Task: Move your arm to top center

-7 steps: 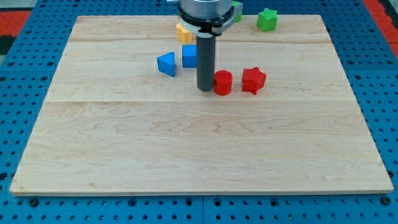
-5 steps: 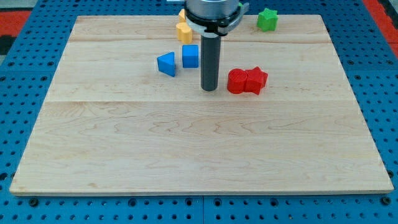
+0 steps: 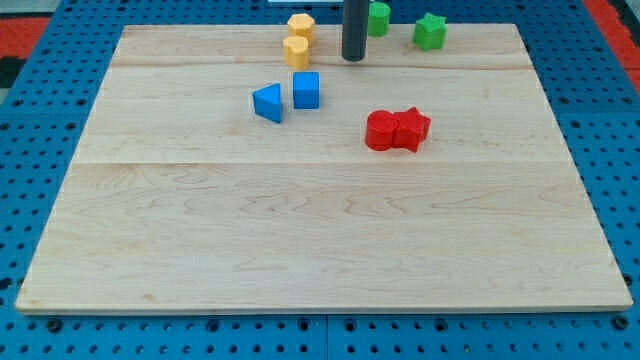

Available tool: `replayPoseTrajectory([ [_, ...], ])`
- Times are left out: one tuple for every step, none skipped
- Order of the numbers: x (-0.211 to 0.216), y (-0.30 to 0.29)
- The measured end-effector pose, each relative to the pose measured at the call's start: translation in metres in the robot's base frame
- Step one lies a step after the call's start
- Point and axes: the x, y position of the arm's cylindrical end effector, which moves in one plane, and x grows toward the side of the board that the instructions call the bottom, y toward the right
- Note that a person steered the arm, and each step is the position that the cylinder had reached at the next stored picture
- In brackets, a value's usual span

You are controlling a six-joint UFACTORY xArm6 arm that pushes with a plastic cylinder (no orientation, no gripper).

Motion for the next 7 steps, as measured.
replayPoseTrajectory([
  [-0.036, 0.000],
  [-0.042, -0.002],
  [-0.041, -0.002],
  [-0.037, -0.002],
  [-0.007, 0.025],
  [0.020, 0.053],
  [0.045, 0.069],
])
